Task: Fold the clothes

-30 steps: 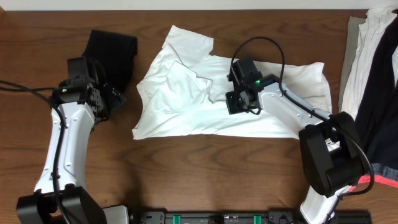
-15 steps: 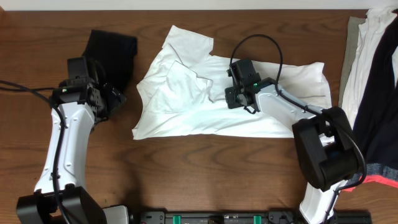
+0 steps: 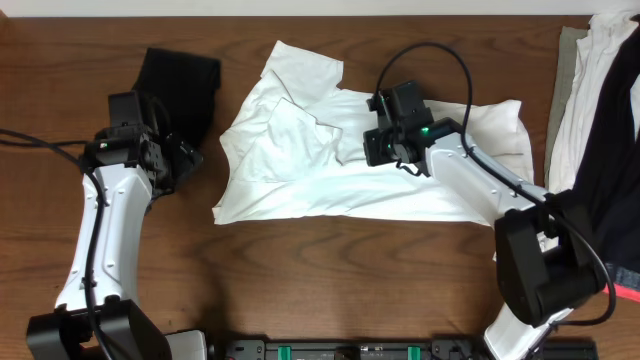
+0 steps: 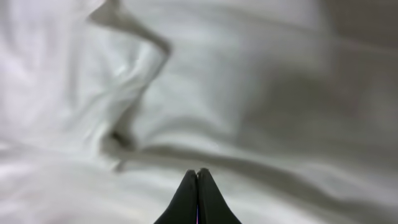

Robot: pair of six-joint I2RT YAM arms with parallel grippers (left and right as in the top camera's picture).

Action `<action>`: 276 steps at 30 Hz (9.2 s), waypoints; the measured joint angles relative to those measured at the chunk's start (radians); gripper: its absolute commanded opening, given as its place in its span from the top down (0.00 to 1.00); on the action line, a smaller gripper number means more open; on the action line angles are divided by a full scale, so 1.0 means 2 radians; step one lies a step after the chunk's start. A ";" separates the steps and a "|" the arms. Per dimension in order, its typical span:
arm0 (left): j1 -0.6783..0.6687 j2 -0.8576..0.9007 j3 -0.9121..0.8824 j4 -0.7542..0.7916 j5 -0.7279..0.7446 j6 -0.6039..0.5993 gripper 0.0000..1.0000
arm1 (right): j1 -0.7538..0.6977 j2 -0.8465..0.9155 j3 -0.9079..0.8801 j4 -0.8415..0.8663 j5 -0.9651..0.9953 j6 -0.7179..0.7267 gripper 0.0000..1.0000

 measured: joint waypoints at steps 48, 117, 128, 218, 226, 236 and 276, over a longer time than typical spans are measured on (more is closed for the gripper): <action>0.000 0.000 0.000 0.000 0.000 0.000 0.02 | 0.027 -0.068 -0.006 0.009 -0.013 -0.004 0.78; -0.117 0.224 0.396 0.191 0.149 0.115 0.04 | -0.287 -0.161 -0.006 -0.170 0.023 -0.026 0.01; -0.156 0.362 0.416 0.201 0.109 0.150 0.04 | -0.287 -0.161 -0.006 -0.171 0.023 -0.026 0.01; -0.183 0.483 0.426 0.288 -0.003 0.263 0.71 | -0.287 -0.161 -0.006 -0.162 0.066 -0.026 0.27; -0.183 0.475 0.426 0.297 -0.004 0.263 0.46 | -0.287 -0.161 -0.006 -0.149 0.072 -0.026 0.18; -0.174 0.477 0.426 0.317 -0.004 0.262 0.45 | -0.287 -0.161 -0.006 -0.150 0.074 -0.026 0.16; -0.170 0.512 0.425 0.268 -0.004 0.262 0.94 | -0.287 -0.161 -0.006 -0.133 0.075 -0.026 0.29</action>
